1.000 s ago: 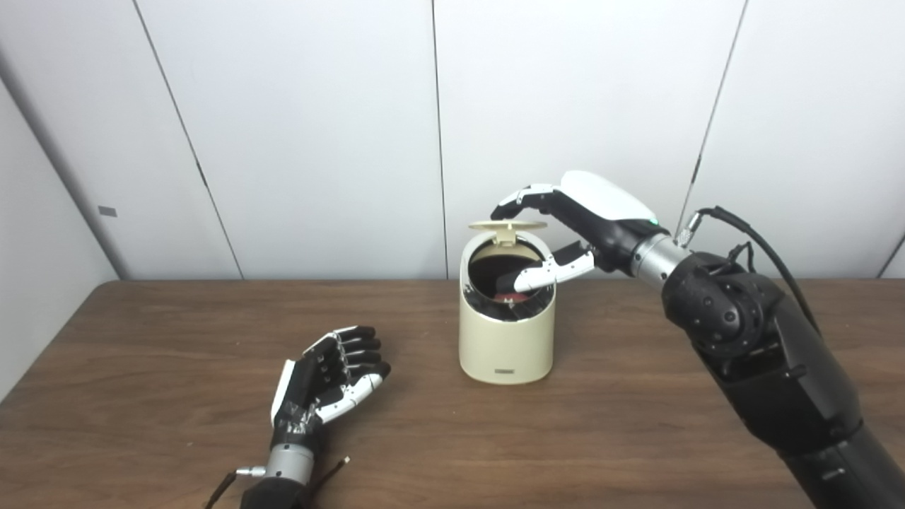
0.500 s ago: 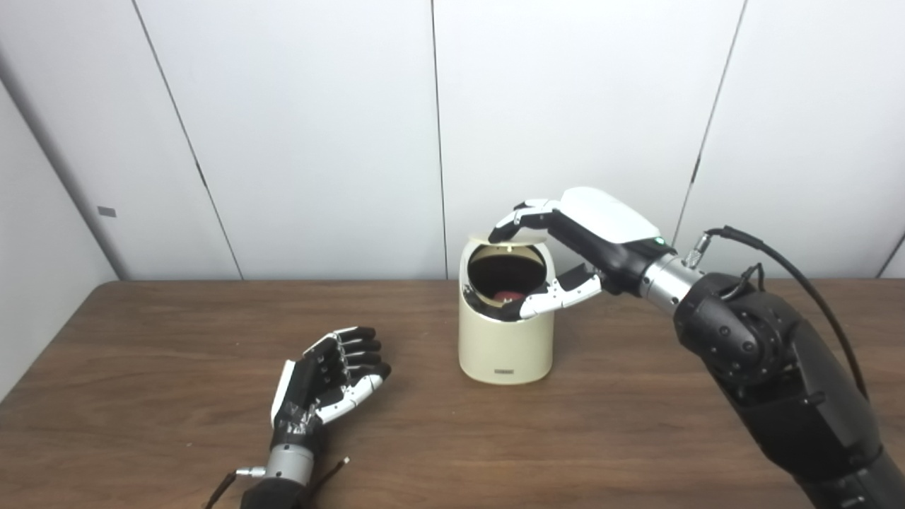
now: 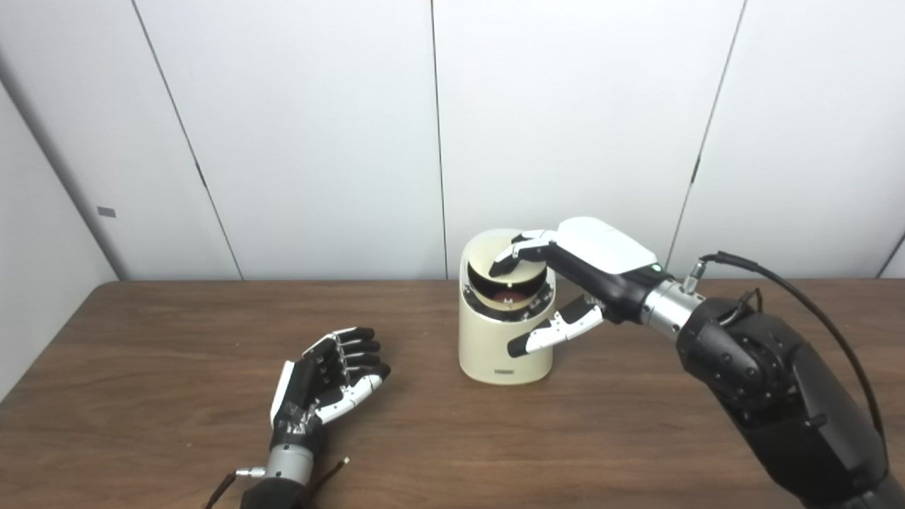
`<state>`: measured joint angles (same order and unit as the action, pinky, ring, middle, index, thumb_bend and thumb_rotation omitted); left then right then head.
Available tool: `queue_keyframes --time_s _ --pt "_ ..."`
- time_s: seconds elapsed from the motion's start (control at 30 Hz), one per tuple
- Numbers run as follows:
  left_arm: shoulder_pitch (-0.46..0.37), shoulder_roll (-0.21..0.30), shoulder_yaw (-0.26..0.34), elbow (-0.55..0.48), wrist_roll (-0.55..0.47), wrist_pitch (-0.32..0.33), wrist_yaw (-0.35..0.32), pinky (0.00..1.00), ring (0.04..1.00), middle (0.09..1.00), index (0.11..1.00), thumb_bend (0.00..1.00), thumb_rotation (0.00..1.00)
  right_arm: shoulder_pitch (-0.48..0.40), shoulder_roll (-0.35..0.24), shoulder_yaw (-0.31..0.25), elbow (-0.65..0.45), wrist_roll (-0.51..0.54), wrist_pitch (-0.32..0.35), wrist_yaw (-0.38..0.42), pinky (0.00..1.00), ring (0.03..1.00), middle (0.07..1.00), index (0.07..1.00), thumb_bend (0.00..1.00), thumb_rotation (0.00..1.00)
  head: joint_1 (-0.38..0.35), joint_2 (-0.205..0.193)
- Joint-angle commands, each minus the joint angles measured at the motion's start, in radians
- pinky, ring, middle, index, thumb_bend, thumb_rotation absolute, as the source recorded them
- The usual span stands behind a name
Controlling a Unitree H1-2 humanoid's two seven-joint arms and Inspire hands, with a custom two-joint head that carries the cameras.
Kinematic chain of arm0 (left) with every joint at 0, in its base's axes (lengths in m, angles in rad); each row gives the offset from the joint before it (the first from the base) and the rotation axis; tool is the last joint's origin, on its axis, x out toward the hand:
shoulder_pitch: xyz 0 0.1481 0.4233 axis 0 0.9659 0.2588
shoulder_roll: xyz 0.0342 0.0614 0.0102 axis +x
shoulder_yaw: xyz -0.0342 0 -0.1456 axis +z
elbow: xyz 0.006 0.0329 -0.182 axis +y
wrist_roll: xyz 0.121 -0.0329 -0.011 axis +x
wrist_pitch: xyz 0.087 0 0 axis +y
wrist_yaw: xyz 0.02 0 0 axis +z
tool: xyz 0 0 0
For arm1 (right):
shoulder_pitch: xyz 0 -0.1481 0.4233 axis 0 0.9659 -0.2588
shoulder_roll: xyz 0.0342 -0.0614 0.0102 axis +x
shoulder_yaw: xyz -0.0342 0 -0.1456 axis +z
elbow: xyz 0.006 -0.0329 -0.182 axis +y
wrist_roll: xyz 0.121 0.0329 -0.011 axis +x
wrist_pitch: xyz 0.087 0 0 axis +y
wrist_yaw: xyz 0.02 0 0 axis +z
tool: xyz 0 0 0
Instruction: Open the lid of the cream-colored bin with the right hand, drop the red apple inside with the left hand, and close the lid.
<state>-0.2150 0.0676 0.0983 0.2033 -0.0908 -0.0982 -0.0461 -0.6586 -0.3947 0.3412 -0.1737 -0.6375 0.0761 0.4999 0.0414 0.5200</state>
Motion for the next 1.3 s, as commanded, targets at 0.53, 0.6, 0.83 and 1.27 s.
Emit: queue_keyframes --time_s 0.53,0.6,0.83,1.27 --pt "0.033 -0.023 -0.005 -0.002 -0.01 0.007 0.009 0.56 0.617 0.639 0.658 0.62 0.02 0.003 -0.013 0.024 0.029 -0.069 -0.021 0.016 0.86 0.899 0.757 0.742 0.66 0.5 0.011 0.009" --pt "0.034 -0.023 -0.006 -0.005 -0.008 0.008 0.009 0.55 0.612 0.637 0.657 0.62 0.01 -0.003 -0.03 0.046 0.035 -0.103 -0.037 0.029 0.89 0.908 0.764 0.75 0.66 0.54 0.013 0.011" --pt "0.035 -0.027 -0.002 -0.012 -0.023 0.017 0.005 0.54 0.609 0.637 0.659 0.62 0.01 -0.019 -0.07 0.1 0.04 -0.175 -0.088 0.06 0.92 0.892 0.736 0.728 0.7 0.61 0.014 0.016" --pt "0.027 -0.023 -0.004 0.008 -0.008 0.0 0.01 0.53 0.602 0.636 0.66 0.64 0.05 0.024 0.021 -0.076 -0.022 -0.007 -0.049 -0.074 0.88 0.894 0.738 0.733 0.64 0.5 0.011 0.006"
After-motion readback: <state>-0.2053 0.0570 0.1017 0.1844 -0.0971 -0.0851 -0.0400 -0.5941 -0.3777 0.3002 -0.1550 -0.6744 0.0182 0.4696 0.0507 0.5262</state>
